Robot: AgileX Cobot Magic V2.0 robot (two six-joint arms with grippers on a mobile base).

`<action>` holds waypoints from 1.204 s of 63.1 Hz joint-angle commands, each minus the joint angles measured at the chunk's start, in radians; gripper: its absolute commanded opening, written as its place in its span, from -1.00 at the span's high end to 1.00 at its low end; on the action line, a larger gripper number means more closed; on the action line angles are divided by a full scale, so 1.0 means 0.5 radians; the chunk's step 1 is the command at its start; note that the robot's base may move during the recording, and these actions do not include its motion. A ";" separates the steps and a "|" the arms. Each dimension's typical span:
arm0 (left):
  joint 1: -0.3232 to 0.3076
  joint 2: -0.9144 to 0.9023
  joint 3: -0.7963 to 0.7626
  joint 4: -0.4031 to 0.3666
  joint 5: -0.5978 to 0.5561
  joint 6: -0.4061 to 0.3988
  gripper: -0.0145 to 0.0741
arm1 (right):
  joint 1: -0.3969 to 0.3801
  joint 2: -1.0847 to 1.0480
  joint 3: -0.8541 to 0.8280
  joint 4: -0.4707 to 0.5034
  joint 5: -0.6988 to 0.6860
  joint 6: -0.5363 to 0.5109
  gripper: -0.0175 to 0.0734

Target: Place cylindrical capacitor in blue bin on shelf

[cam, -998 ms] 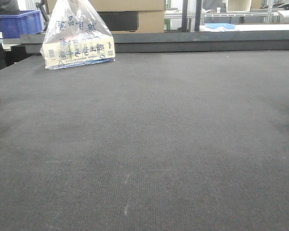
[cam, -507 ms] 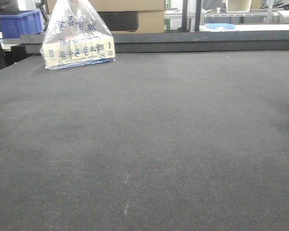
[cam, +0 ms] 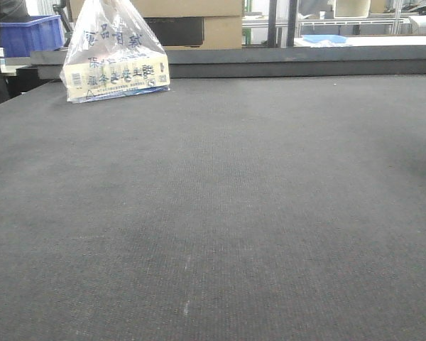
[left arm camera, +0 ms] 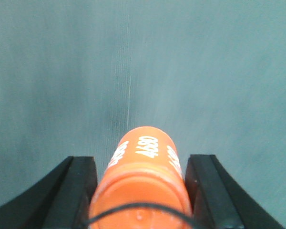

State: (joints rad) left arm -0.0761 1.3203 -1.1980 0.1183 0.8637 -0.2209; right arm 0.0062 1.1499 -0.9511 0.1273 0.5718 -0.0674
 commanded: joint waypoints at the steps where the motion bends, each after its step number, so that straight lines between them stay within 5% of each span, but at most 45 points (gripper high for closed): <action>1: 0.050 -0.182 0.136 0.005 -0.191 -0.016 0.92 | 0.005 -0.174 0.073 0.001 -0.086 -0.004 0.99; 30: 0.302 -1.203 1.045 0.009 -1.129 -0.016 0.92 | 0.005 -1.007 0.551 0.001 -0.447 -0.004 0.99; 49: 0.306 -1.717 1.182 0.135 -1.181 -0.016 0.92 | 0.005 -1.433 0.589 0.001 -0.433 -0.004 0.99; 76: 0.306 -1.815 1.182 0.148 -1.219 -0.016 0.92 | 0.005 -1.593 0.589 0.005 -0.481 -0.004 0.99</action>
State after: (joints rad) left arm 0.0748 0.4198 -0.6064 0.1867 0.2833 -0.2228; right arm 0.0062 0.3582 -0.6568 0.1290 0.3657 -0.0674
